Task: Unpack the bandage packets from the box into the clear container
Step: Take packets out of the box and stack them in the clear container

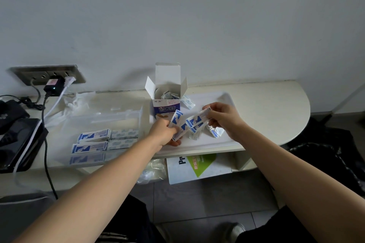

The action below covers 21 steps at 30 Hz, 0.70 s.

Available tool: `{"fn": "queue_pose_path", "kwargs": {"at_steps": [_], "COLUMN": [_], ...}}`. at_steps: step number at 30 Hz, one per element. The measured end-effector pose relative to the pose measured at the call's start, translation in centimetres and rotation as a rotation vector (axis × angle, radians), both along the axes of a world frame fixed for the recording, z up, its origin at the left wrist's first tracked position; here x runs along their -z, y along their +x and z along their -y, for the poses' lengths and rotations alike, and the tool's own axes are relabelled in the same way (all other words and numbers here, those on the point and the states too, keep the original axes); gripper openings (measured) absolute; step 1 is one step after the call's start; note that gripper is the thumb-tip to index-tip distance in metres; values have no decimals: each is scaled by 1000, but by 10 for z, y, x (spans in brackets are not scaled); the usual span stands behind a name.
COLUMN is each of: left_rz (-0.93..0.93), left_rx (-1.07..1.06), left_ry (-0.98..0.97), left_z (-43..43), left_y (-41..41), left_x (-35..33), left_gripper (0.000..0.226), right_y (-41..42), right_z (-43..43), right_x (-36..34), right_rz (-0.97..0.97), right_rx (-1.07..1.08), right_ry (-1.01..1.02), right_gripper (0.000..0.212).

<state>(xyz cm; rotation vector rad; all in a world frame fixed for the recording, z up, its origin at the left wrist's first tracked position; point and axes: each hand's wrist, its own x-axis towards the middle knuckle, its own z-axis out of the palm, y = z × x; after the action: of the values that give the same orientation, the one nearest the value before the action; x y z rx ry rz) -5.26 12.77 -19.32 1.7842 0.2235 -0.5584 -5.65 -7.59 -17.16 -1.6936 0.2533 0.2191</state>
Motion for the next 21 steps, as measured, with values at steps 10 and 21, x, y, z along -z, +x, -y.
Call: {"fn": "queue_pose_path", "kwargs": {"at_steps": [10,21], "left_rz": [-2,210], "left_rx": [228,88], "left_ry": [-65,190], "left_z": [-2,-6], "left_y": [-5,4], "left_x": [-10,-9], "left_gripper": [17,21], "right_y": [4,9], "right_z": [-18,-17], "right_x": [5,7], "right_rz": [-32,-51], "right_rx": [-140,-151], "right_ry": [-160,-280], "right_gripper": [9,11]}}
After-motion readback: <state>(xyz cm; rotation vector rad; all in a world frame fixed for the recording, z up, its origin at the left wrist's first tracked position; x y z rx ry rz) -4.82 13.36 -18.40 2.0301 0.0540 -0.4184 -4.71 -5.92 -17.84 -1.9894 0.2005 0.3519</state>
